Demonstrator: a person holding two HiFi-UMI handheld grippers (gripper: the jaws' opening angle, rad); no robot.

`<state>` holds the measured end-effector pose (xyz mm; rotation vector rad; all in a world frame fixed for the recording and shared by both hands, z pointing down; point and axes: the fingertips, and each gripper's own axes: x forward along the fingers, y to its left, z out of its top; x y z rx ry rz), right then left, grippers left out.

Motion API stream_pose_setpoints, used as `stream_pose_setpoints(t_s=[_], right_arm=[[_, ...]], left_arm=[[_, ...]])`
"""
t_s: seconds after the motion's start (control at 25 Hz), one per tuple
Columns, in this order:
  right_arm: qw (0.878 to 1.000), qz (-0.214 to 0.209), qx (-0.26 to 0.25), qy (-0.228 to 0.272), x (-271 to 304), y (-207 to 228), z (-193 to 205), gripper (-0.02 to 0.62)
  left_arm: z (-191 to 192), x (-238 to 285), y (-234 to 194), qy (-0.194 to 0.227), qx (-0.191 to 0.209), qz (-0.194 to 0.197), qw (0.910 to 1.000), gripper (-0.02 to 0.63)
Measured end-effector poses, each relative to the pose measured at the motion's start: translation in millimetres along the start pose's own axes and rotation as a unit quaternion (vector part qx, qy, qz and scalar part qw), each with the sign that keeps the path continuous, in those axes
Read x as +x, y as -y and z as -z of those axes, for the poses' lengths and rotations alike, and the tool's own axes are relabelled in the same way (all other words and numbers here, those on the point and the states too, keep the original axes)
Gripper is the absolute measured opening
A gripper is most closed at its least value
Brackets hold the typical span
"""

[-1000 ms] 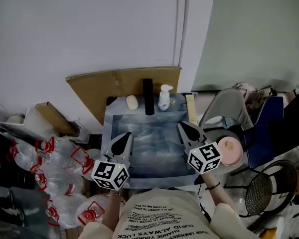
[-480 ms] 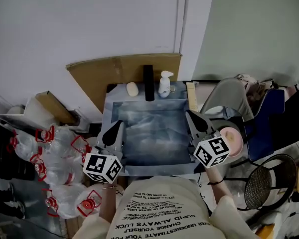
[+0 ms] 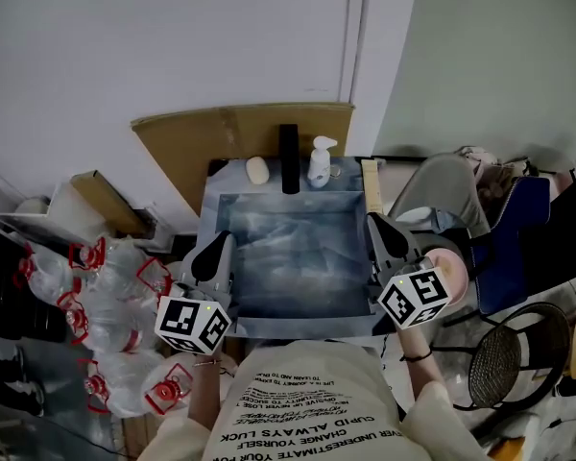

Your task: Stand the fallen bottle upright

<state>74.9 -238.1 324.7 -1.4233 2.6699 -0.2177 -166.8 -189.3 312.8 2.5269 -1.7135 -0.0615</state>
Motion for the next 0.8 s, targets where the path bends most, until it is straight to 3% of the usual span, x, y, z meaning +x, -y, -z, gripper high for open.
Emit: stream_pose_setpoints(t_s=[0.8], right_arm=[[0.998, 0.053, 0.001, 0.017, -14, 10, -6, 0.003]], left_arm=[[8, -7, -2, -0.015, 0.002, 0.000, 0.9999, 0.025]])
